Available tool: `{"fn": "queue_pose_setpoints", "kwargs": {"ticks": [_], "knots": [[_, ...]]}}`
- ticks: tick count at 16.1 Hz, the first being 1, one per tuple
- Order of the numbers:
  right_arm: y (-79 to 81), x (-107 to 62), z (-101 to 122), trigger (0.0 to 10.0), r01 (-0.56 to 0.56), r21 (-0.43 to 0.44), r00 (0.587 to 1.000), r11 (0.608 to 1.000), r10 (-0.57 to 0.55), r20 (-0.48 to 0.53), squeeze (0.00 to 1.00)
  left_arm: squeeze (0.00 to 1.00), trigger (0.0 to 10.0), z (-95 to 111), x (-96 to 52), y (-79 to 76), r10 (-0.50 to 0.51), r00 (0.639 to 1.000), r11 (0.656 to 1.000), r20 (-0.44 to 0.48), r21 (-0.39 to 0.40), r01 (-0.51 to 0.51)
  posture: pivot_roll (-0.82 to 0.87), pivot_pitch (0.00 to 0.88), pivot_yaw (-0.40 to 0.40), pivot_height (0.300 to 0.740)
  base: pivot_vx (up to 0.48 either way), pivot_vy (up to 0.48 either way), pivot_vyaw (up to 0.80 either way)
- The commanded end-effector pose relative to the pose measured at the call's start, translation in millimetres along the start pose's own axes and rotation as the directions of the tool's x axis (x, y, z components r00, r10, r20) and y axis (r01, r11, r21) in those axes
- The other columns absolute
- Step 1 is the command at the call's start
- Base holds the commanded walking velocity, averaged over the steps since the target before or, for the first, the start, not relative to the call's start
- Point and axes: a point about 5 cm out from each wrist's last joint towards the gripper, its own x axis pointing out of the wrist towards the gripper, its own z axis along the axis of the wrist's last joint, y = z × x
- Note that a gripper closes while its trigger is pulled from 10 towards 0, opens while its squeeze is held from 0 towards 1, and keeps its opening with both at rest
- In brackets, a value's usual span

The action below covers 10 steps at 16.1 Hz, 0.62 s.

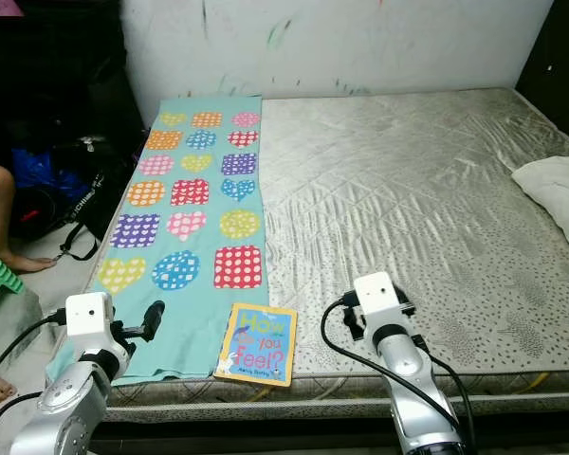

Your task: Clean up the room

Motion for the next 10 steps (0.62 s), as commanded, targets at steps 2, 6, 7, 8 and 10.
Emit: {"fn": "queue_pose_setpoints", "kwargs": {"ticks": [2,6,7,8,10], "knots": [[3.7,2.2,9.0,10.0,-0.03,-0.015,0.999,0.999,0.031,0.029,0.0,0.0,10.0,1.5,0.8,-0.1,-0.023,1.0,1.0,-0.013,0.015,0.023,-0.09,0.0,0.049,0.74,0.0,0.0,0.0],[3.4,4.3,8.4,10.0,-0.042,-0.023,0.999,0.999,0.043,0.011,0.0,0.0,10.0,3.2,2.1,-7.1,-0.069,0.998,0.994,-0.017,0.078,0.07,-0.09,0.0,0.046,0.74,0.0,0.0,0.0],[3.5,3.9,7.5,10.0,-0.045,-0.023,0.999,0.999,0.045,0.008,0.0,0.0,10.0,3.4,2.3,-7.1,-0.069,0.997,0.995,-0.017,0.076,0.07,-0.09,0.0,0.046,0.74,0.0,0.0,0.0],[3.6,3.5,6.7,10.0,-0.046,-0.022,0.999,0.999,0.046,0.005,0.0,0.0,10.0,3.4,2.3,-7.1,-0.07,0.997,0.995,-0.018,0.075,0.071,-0.09,0.0,0.046,0.74,0.0,0.0,0.0],[3.8,3.6,5.6,10.0,-0.045,-0.02,0.999,0.999,0.045,0.0,0.0,0.0,10.0,3.4,2.6,-7.4,-0.071,0.997,0.995,-0.018,0.076,0.072,-0.09,0.0,0.046,0.74,0.0,0.0,0.0]]}}
